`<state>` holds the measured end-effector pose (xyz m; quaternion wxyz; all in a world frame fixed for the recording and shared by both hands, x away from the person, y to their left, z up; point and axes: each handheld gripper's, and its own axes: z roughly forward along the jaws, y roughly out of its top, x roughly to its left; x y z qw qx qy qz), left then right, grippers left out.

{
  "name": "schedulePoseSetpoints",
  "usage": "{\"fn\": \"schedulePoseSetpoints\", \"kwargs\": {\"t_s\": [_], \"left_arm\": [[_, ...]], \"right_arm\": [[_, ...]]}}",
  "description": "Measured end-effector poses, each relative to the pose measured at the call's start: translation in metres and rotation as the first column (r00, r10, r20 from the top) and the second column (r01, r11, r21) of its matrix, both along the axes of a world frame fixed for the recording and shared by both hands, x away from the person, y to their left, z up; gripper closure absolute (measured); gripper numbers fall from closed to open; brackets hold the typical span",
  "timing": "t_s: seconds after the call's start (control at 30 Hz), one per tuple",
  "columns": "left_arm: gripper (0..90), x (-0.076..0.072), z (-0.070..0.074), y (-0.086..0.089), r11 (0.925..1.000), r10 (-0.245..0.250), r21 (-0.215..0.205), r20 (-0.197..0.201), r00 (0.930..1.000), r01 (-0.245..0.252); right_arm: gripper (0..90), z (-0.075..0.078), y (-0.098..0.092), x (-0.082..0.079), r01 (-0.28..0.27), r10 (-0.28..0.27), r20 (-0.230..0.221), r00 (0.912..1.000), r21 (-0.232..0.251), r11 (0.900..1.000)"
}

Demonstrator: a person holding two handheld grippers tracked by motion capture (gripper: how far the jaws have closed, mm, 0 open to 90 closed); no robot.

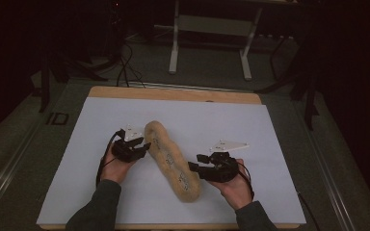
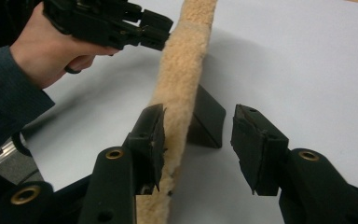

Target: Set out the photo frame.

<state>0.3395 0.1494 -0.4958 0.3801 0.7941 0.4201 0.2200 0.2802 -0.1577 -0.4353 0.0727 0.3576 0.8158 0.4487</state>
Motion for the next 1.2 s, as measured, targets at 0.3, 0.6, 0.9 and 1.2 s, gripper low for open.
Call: {"fn": "schedulePoseSetpoints", "kwargs": {"t_s": [0.3, 0.6, 0.9, 1.2], "left_arm": [[60.6, 0.007, 0.007, 0.001, 0.9998, 0.016, 0.01, 0.004, 0.9999, -0.016], [59.9, 0.017, 0.005, 0.001, 0.9991, 0.039, 0.017, 0.001, 0.9992, -0.039], [59.2, 0.021, 0.004, 0.003, 0.9989, 0.044, 0.014, -0.007, 0.999, -0.044], [59.2, 0.022, 0.003, 0.001, 0.999, 0.045, 0.004, -0.014, 0.9989, -0.045]], "right_arm": [[48.3, 0.0, 0.001, -0.011, -0.015, 0.016, -0.002, 0.9999, 0.013, 1.0], [40.4, -0.016, 0.01, -0.025, -0.033, 0.032, -0.021, 0.9993, -0.047, 0.998], [39.8, -0.035, 0.016, -0.036, -0.04, 0.035, -0.053, 0.998, -0.114, 0.993], [51.3, -0.052, 0.019, -0.044, -0.026, 0.019, -0.043, 0.9989, -0.159, 0.987]]}}
